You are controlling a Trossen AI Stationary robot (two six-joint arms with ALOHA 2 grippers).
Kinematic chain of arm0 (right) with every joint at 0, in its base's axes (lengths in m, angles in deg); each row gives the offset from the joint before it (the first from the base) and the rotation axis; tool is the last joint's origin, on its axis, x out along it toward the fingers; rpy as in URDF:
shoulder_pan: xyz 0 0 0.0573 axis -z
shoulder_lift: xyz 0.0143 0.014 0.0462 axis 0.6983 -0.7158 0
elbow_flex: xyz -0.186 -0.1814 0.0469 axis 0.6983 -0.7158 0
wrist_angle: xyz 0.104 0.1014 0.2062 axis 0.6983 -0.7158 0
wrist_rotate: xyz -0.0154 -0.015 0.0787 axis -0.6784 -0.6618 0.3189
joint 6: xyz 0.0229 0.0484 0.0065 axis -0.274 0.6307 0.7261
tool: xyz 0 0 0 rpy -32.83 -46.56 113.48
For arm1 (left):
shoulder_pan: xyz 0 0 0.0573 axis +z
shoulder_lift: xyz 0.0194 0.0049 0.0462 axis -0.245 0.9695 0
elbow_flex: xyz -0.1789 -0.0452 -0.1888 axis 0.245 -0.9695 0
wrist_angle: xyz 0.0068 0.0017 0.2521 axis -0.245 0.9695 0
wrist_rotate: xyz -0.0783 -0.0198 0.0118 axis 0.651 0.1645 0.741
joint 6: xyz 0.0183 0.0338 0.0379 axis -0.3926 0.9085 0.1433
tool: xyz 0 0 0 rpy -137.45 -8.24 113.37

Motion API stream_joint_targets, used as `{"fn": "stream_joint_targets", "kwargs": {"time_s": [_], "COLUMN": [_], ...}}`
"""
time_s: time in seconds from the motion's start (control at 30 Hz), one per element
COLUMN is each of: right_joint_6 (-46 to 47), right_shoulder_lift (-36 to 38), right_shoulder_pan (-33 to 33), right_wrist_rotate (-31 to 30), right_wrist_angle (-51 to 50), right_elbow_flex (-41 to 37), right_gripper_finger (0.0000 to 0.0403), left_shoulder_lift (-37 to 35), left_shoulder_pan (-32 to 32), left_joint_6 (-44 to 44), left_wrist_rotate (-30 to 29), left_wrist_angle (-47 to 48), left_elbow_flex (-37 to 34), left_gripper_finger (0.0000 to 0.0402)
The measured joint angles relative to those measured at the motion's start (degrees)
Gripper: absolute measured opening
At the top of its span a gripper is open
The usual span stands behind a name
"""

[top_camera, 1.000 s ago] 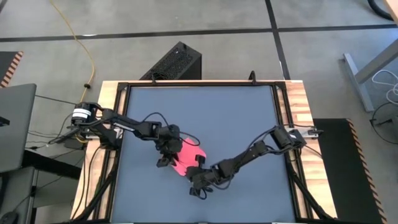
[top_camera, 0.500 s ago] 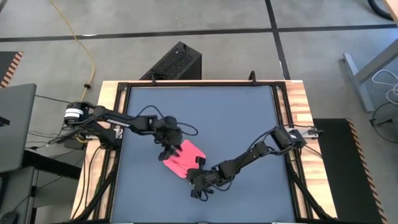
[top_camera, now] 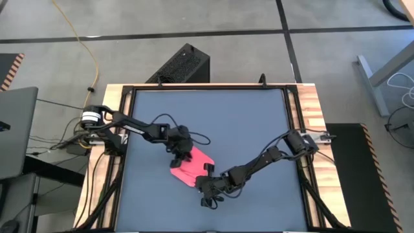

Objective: Roll towel into tight, uniform cylinder
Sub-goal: Roll the red towel

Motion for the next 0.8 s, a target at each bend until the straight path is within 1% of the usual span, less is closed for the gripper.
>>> {"fn": "stream_joint_targets", "kwargs": {"time_s": [0.13,0.2,0.27,0.37,0.4,0.47,0.63,0.7,0.8], "right_joint_6": [1.6,3.4,5.8,10.2,11.1,12.4,15.6,16.6,17.9], "right_shoulder_lift": [0.9,0.9,0.9,1.0,1.0,1.0,1.0,1.0,1.0], "right_shoulder_pan": [0.0,0.1,0.2,0.2,0.1,0.0,0.2,0.5,1.0], "right_wrist_rotate": [0.6,2.4,3.9,4.1,4.1,4.1,5.7,7.9,12.3], "right_wrist_angle": [-1.6,-2.6,-3.9,-5.4,-5.7,-5.9,-5.4,-4.0,-2.1], "right_elbow_flex": [0.0,0.0,0.0,-0.3,-0.3,-0.3,-0.4,-0.4,-0.4], "right_gripper_finger": [0.0024,0.0024,0.0024,0.0024,0.0024,0.0024,0.0024,0.0024,0.0024], "left_shoulder_lift": [0.0,-0.4,-0.5,-0.5,-0.5,-0.5,-0.7,-1.2,-3.7], "left_shoulder_pan": [-0.2,-0.8,-1.7,-3.4,-4.0,-5.1,-6.7,-6.8,-6.9], "left_joint_6": [-4.3,-6.4,-7.8,-10.8,-11.9,-13.5,-13.8,-13.1,-9.6], "left_wrist_rotate": [-0.6,-1.2,-1.2,-1.4,-2.3,-3.9,-6.7,-8.0,-8.7], "left_wrist_angle": [2.0,3.5,4.8,6.8,7.1,7.2,7.2,7.6,8.2], "left_elbow_flex": [0.2,0.2,0.2,0.2,0.2,0.2,0.2,0.1,-0.2], "left_gripper_finger": [0.0055,0.004,0.0027,0.001,0.0006,0.0002,0.0002,0.0002,0.0002]}}
